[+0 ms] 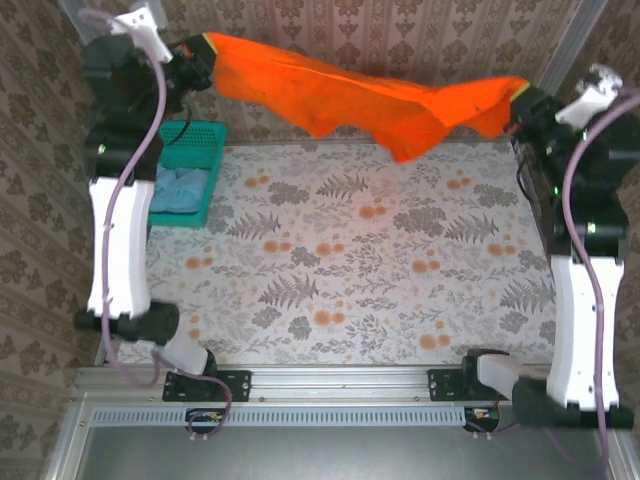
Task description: Fold and stack the t-shirts
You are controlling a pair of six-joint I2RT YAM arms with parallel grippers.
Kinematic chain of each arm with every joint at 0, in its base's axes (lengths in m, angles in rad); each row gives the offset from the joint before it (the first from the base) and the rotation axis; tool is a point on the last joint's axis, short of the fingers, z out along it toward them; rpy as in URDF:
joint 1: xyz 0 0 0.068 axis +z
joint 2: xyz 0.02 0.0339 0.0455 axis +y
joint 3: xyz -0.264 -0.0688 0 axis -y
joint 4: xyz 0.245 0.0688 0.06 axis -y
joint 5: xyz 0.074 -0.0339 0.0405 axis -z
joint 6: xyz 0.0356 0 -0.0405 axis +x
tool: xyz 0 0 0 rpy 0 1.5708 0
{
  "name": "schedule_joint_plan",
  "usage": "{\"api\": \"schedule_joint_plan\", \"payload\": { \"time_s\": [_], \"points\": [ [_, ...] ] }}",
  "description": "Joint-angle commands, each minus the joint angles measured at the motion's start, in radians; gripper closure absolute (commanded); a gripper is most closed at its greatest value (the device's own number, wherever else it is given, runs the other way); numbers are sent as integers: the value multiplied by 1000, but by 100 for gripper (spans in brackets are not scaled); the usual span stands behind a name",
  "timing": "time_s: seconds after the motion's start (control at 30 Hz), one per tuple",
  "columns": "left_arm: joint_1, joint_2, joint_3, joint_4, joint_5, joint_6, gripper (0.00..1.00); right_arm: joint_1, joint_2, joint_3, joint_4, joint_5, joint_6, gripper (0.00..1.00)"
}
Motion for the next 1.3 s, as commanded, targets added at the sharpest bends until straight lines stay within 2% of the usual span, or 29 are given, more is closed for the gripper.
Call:
{"api": "schedule_joint_plan", "payload": {
  "time_s": [0.0,0.13,0.17,0.2,0.23,0.27,0.3,0.37,0.4,0.43,0.5,0.63,0.8,0.87,0.97,1.03,1.27],
  "points": [
    [-23,-68,-387,-21,59,94,100,3,-63,-287,-69,-21,-16,100],
    [-31,-327,-960,-26,-36,71,100,18,-282,-654,-123,-89,40,100],
    [-31,-405,-1093,-38,-82,53,97,22,-348,-766,-135,-117,45,100],
    [-25,-478,-1201,-61,-129,22,86,28,-395,-837,-198,-102,62,100],
    [-19,-533,-1272,-71,-151,13,66,28,-425,-883,-237,-105,74,92],
    [-14,-596,-1329,-85,-198,8,43,28,-459,-922,-271,-110,71,78],
    [-1,-650,-1352,-126,-285,-33,30,28,-498,-951,-331,-75,88,59],
    [53,-714,-1359,-107,-329,-46,23,26,-535,-948,-399,18,108,34],
    [74,-717,-1343,-80,-335,-47,14,26,-536,-930,-413,75,112,28],
    [84,-699,-1320,-64,-340,-42,14,27,-525,-913,-413,115,121,27],
    [88,-607,-1236,-34,-324,-28,19,28,-460,-867,-381,180,118,27],
    [49,-324,-1056,-10,-222,-9,20,34,-251,-799,-275,193,98,29],
    [-40,106,-717,-168,-187,9,22,76,67,-750,-137,79,99,35],
    [-51,279,-572,-247,-132,7,26,92,186,-732,-107,41,84,39],
    [-68,498,-408,-342,-121,7,30,124,351,-707,-82,4,65,43],
    [-77,583,-343,-369,-162,22,29,142,417,-697,-70,-3,64,45],
    [-57,750,-204,-382,-177,57,31,180,542,-690,-56,33,56,48]
  ]
}}
